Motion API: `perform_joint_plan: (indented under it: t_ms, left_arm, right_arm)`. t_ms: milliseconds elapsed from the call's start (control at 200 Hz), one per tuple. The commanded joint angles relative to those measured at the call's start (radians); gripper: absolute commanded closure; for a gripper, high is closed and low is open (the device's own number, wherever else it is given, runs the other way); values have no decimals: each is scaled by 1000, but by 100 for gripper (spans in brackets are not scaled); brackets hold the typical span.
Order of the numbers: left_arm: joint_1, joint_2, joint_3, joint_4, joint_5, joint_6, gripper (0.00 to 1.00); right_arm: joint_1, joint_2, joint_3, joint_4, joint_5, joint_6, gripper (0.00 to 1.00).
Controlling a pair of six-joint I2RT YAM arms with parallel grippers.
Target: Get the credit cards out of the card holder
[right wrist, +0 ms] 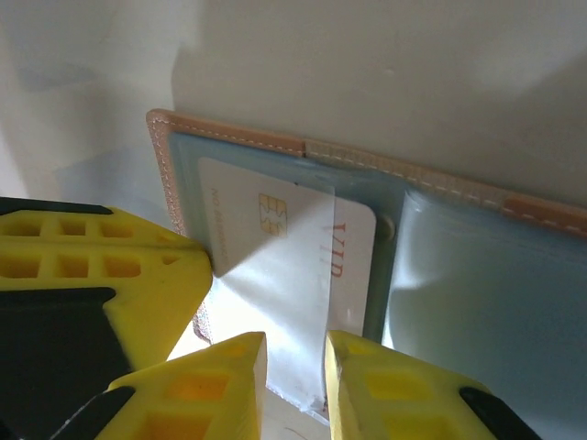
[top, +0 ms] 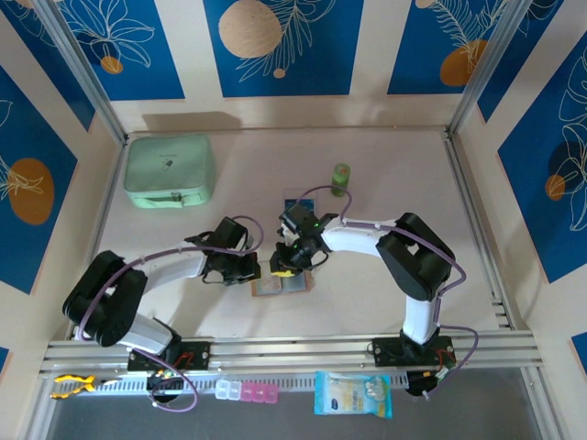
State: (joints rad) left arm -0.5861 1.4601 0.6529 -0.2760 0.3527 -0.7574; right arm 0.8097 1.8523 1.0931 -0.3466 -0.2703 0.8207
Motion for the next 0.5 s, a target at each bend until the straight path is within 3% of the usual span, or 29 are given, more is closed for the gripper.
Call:
perform_joint_plan:
  t_ms: [0,230,495]
  left_arm:
    - [7,8,-21,-12,9,6,99]
    - [8,8,-19,-29,0,15,99]
    - [7,-4,-14,-40,-1,13,98]
  right_arm:
    - [11,18,22,1,-27,14,76]
    - [13,40,16,3,-29,14,76]
    - [16,39,28,-89,58,-10,76]
